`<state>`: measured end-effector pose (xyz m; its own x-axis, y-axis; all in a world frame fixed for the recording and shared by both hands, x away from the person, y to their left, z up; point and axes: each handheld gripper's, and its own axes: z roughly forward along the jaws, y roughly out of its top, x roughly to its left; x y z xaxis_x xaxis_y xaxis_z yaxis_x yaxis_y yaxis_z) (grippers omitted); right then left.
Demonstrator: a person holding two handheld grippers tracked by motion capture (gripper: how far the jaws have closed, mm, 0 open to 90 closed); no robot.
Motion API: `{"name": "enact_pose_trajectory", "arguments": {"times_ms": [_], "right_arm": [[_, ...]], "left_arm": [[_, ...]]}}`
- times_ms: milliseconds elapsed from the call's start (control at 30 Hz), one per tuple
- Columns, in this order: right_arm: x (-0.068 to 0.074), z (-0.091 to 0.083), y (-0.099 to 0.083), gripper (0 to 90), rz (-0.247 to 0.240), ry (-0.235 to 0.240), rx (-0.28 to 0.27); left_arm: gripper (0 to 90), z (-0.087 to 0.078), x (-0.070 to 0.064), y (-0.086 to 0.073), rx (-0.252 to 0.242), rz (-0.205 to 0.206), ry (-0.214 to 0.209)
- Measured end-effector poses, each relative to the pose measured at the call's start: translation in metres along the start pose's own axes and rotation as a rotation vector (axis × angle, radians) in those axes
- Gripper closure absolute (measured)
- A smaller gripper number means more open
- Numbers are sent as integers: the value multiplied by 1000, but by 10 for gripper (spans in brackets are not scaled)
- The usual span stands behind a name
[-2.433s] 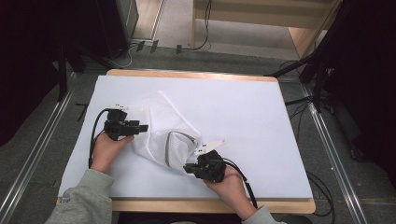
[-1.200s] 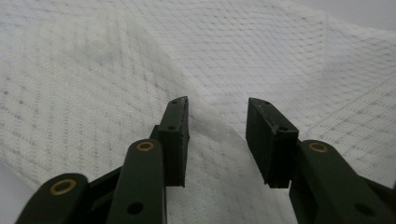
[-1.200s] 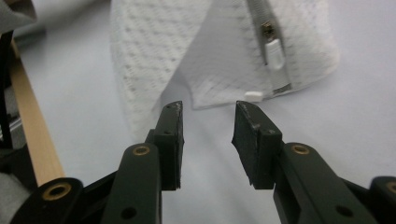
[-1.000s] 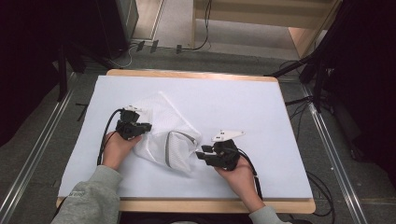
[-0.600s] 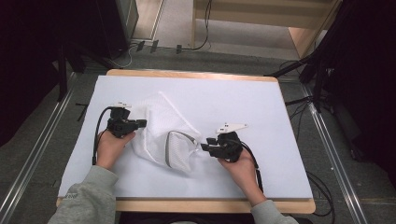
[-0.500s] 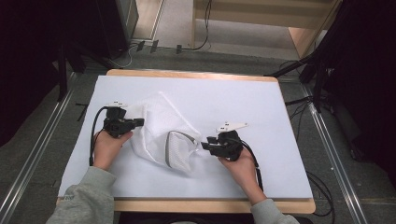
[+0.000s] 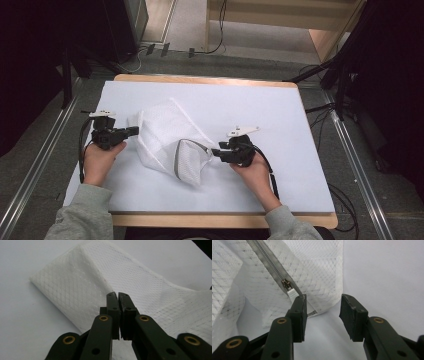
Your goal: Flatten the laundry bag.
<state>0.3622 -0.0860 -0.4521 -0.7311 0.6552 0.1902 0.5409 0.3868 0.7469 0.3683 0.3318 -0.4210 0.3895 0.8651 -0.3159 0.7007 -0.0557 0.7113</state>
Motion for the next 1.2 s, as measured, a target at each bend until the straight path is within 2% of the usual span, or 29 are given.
{"name": "enact_pose_trajectory", "arguments": {"times_ms": [233,433,567,633,767,933,1200], "right_arm": [[12,2,3,590,-18,47,-4],[26,9,2,576,-46,92,29],[33,15,-1,598,-70,75,69],[31,16,-1,650,-69,69,88],[29,17,-2,827,-53,64,110],[24,13,2,844,-30,59,111],[2,-10,5,844,23,26,55]], "left_arm": [[890,-8,13,-7,8,-30,22],[888,-12,26,-14,24,-63,34],[887,-13,34,-16,18,-88,34],[887,-13,36,-17,19,-97,33],[886,-12,39,-18,28,-100,32],[886,-11,39,-18,25,-101,32],[885,-10,40,-17,27,-106,28]]}}
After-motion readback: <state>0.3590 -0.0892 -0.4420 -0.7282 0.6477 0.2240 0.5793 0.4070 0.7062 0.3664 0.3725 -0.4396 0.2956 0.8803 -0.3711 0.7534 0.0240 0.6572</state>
